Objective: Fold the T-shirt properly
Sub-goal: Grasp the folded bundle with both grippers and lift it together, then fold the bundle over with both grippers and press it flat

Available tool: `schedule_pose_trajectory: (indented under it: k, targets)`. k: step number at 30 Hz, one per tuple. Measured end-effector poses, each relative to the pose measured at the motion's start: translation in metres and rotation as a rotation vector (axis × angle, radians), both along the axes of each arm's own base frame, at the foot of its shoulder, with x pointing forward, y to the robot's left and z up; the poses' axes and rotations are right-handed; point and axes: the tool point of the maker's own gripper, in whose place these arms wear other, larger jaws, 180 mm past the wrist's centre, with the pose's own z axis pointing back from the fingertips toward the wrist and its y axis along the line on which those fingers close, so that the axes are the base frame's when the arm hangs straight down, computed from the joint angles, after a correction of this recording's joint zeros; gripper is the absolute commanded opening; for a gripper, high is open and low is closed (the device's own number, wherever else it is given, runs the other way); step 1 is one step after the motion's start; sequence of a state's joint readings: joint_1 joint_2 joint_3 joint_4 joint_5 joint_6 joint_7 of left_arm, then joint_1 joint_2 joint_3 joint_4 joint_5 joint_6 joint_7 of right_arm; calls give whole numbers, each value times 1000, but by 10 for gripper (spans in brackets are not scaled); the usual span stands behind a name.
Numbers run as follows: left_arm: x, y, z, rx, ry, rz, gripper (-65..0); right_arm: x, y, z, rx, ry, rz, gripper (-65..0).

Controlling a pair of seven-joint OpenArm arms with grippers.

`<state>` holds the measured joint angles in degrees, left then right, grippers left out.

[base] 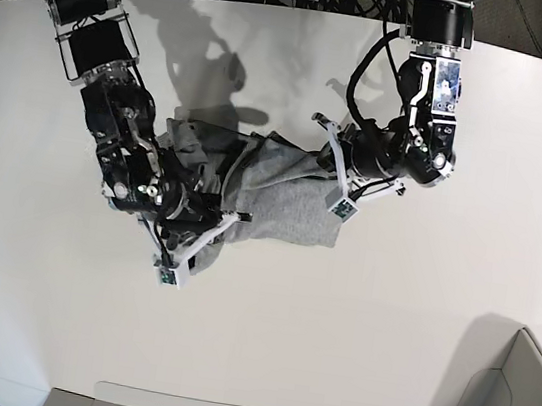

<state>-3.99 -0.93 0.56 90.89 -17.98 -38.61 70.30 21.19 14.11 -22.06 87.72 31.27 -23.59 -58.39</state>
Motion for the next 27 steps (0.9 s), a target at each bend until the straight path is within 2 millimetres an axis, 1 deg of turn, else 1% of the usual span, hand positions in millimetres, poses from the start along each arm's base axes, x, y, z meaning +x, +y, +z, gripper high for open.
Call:
schedule_pose_trajectory:
  k: [2,3,6,10,12,13,15,17,18,20,22,23,25,27]
  targets:
    - [0,0,0,1,1,0,-650,8,7,-8,-57,-5,0,-650]
    - [0,0,0,1,1,0,-650,7,13,-12,-83,-3,10,-650]
    - [0,0,0,0,-1,0,-650,1,38,-14,-100,-9,63,-650]
    - [0,1,0,0,1,4,-650,-10,80,-10,-76,-23,140,-650]
    - [0,1,0,0,-1,4,-650,-15,95,-9,-80,-31,173,-650]
    - [1,1,0,0,-1,4,-650,-16,100,-9,-85,-37,185,-650]
    - [0,2,-1,5,2,3,-650,-14,104,-14,-104,-32,179,-650]
    - [-1,6,-4,22,18,20,-650,-8,103,-27,-143,9,172,-650]
    - [-4,9,-7,39,33,15,-650,-2,102,-33,-157,27,163,-630]
    - [-3,4,-3,5,16,8,-650,4,93,-47,-216,52,138,-543]
    - [-3,5,-3,21,30,1,-650,1,88,-57,-226,78,132,-460]
    - [-5,11,-2,37,42,7,-650,-1,89,-58,-221,83,133,-421]
    - [-6,25,6,47,46,53,-650,-1,90,-54,-214,70,138,-367]
    - [-7,49,13,79,37,113,-650,0,97,-46,-203,40,171,-336]
